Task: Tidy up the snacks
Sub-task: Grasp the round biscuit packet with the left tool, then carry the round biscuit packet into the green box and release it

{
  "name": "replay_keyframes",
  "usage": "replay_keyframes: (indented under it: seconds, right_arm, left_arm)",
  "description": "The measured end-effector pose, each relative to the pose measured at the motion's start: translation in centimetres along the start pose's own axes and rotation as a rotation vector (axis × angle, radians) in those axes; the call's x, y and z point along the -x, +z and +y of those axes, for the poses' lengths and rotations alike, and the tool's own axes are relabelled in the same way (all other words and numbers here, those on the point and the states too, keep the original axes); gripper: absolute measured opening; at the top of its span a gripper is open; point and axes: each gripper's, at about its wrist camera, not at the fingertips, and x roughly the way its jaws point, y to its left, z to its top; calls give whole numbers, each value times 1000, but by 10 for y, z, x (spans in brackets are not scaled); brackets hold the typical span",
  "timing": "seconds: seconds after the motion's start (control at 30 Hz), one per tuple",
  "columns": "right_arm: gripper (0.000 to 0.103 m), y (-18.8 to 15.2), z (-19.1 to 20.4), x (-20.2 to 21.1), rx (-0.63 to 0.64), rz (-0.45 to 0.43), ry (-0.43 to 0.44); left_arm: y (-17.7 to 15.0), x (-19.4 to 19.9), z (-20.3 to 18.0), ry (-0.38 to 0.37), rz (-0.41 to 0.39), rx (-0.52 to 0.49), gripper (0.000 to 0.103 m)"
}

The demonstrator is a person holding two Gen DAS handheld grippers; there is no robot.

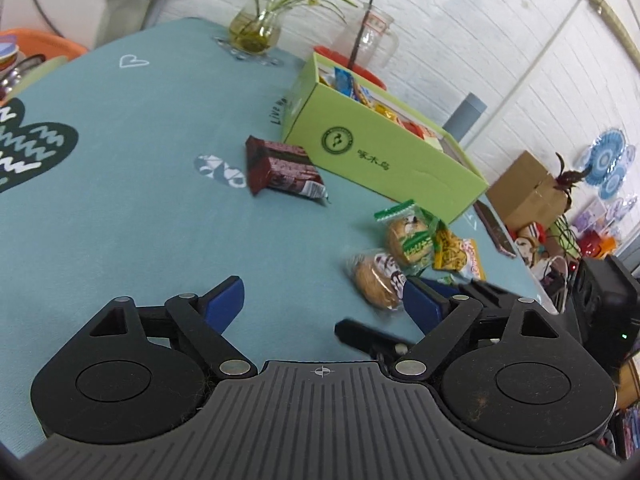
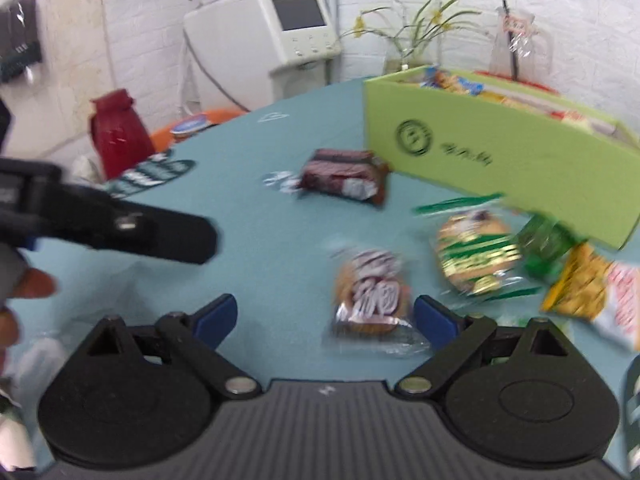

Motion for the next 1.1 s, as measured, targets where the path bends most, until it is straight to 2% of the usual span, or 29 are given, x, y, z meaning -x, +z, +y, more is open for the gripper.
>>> replay_keyframes:
  seconds: [0.03, 0.13, 0.23, 0.33, 0.43, 0.53, 0.57, 0.6, 0.67, 0.8, 0.97, 1.03, 1.1]
  right_arm:
    - [94, -5, 6, 2, -10, 4, 6]
    - [94, -15, 21, 7, 17, -11, -70]
    - [94, -11, 20, 9, 7, -19, -111]
    - [94, -5, 14, 7, -31, -25, -106]
    - [94, -2, 10, -4, -63, -6, -72]
    - [94, 5, 12, -14, -33, 2, -82]
    - [94, 7, 10, -16, -21, 10, -73]
    - [94, 9, 9, -17, -12, 15, -52]
    - [94, 8, 7, -15, -6, 17, -15]
    - [94, -1, 14, -6, 11, 13, -4]
    - [93, -23, 29, 17, 31, 9, 0]
    - [94, -27, 31, 24, 13, -9, -22]
    - [94, -28, 30, 28, 7, -38, -77]
  left_arm:
    - [-1, -2, 2, -1, 8, -1, 75]
    - [-4, -11, 2, -17, 42, -3, 75]
    - [3, -21, -7, -45, 55, -28, 75]
    - [18, -32, -19, -64, 52, -89, 75]
    - [28, -53, -31, -71, 86, -165, 75]
    - [34, -76, -37, -100, 170, -195, 60]
    - [34, -81, -37, -113, 197, -204, 49]
    - [33, -82, -37, -134, 217, -206, 43]
    - [29, -78, -39, -168, 227, -224, 44]
    - [11, -65, -46, -162, 226, -260, 44]
    - [-18, -45, -52, -160, 238, -243, 45]
    - [-18, -38, -53, -148, 216, -226, 49]
    - [-11, -34, -54, -105, 167, -224, 61]
